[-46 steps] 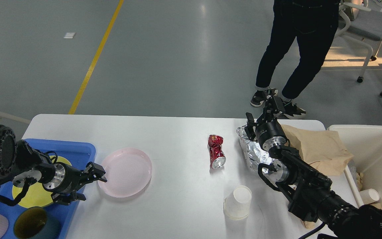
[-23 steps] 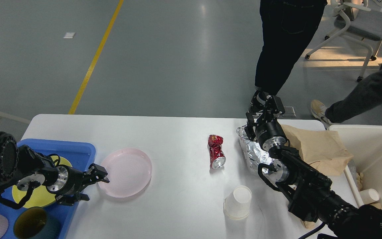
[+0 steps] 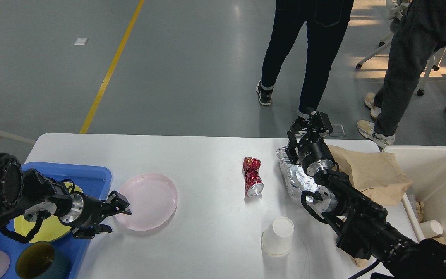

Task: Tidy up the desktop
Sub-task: 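Grasp the pink plate's rim nearest the tray with the left gripper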

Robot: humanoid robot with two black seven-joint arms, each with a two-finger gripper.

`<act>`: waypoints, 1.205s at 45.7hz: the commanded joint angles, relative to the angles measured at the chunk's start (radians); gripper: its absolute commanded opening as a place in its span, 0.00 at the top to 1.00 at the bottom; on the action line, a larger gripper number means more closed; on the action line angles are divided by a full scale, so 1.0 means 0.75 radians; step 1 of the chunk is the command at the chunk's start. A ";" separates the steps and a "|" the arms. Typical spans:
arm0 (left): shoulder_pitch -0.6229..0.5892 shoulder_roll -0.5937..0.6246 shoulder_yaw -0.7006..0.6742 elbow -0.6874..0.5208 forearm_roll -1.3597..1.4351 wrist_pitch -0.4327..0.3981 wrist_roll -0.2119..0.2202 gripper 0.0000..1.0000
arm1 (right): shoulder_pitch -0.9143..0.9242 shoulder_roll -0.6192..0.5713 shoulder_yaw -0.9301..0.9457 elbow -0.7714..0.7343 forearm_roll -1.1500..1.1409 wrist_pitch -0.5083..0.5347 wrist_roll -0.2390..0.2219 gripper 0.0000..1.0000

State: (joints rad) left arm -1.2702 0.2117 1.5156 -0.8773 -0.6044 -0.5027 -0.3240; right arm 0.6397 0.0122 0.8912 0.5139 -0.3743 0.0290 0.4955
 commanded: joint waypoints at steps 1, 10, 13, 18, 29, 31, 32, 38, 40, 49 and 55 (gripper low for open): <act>0.002 0.000 0.004 -0.002 0.004 -0.001 0.003 0.41 | 0.000 0.000 0.000 0.000 0.000 0.000 0.000 0.00; 0.002 0.000 0.004 -0.002 0.006 -0.001 0.066 0.53 | 0.000 0.000 0.000 0.000 0.000 0.000 0.000 0.00; 0.004 0.000 0.004 0.000 0.006 -0.001 0.082 0.58 | 0.000 0.000 0.000 0.000 0.000 0.000 0.000 0.00; 0.008 0.000 0.004 0.000 0.006 0.001 0.084 0.59 | 0.000 0.000 0.000 0.000 0.000 0.000 0.000 0.00; 0.021 0.000 0.000 0.014 0.008 0.003 0.084 0.59 | 0.000 0.000 0.000 0.000 0.000 0.000 0.000 0.00; 0.019 0.000 0.000 0.016 0.006 0.003 0.084 0.61 | 0.000 0.000 0.000 0.000 0.000 0.000 0.000 0.00; 0.019 0.000 0.000 0.018 0.006 0.003 0.084 0.62 | 0.000 0.000 0.000 0.000 0.000 0.000 0.000 0.00; 0.016 0.000 0.000 0.018 0.008 -0.001 0.082 0.72 | 0.000 0.000 0.000 0.000 0.000 0.000 0.000 0.00; 0.016 0.000 0.000 0.018 0.008 -0.001 0.082 0.73 | 0.000 0.000 0.000 0.000 0.000 0.000 0.000 0.00; 0.019 -0.010 0.000 0.022 0.010 0.003 0.082 0.82 | 0.000 0.000 0.000 0.000 0.000 0.000 0.000 0.00; 0.019 -0.012 0.000 0.022 0.010 0.001 0.084 0.91 | 0.000 0.000 0.000 0.000 0.000 0.000 0.000 0.00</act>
State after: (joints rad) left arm -1.2574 0.2037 1.5154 -0.8609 -0.5970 -0.5017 -0.2618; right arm 0.6397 0.0123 0.8912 0.5139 -0.3743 0.0290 0.4955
